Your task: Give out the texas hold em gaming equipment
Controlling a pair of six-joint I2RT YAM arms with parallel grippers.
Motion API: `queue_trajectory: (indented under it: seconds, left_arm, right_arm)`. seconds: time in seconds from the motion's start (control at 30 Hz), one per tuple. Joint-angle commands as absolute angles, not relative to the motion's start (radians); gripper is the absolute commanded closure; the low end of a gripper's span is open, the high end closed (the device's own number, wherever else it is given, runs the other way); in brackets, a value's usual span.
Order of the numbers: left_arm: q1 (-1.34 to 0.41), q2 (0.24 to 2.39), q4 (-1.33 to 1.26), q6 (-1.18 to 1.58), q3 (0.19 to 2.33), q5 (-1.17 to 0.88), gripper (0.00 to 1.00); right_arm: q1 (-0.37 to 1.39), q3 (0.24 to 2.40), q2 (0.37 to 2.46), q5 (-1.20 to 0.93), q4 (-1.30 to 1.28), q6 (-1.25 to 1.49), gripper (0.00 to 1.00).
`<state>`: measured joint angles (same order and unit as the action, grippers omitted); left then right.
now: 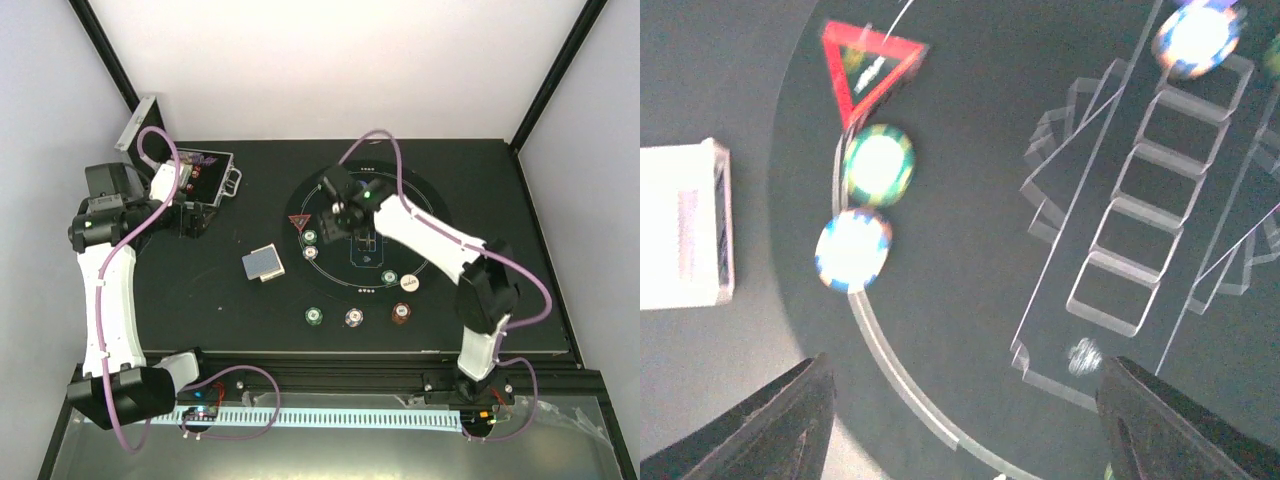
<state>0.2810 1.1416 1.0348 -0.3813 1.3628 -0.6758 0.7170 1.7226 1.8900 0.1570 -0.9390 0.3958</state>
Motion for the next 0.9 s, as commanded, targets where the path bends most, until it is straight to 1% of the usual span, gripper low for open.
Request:
queue_trajectory:
  seconds: [0.0,0.17,0.33,0.47,0.63,0.87]
  left_arm:
    - [0.287,1.121,1.013,-0.389,1.313,-0.645,0.01]
    - [0.287,1.114,1.007,-0.389,1.299,-0.650,0.01]
    - [0.287,1.111,1.007,-0.385,1.301,-0.658,0.01]
    - [0.287,1.111,1.020,-0.385,1.315,-0.661,0.01]
    - [0.288,1.105,1.025,-0.387,1.323,-0.656,0.01]
    - [0.287,1.108,1.029,-0.387,1.332,-0.656,0.01]
  right_arm:
    - [0.824,1.473,1.742,0.175,-0.872,0.466,0.25]
    - [0.943,1.196,1.578,0.156,-0.818,0.596,0.22]
    - [0.998,1.052,1.512,0.139,-0.780,0.665,0.19]
    - [1.010,0.990,1.500,0.107,-0.746,0.675,0.19]
    - [1.029,0.970,1.546,0.081,-0.723,0.663,0.19]
    - [1.040,0.939,1.594,0.043,-0.668,0.661,0.22]
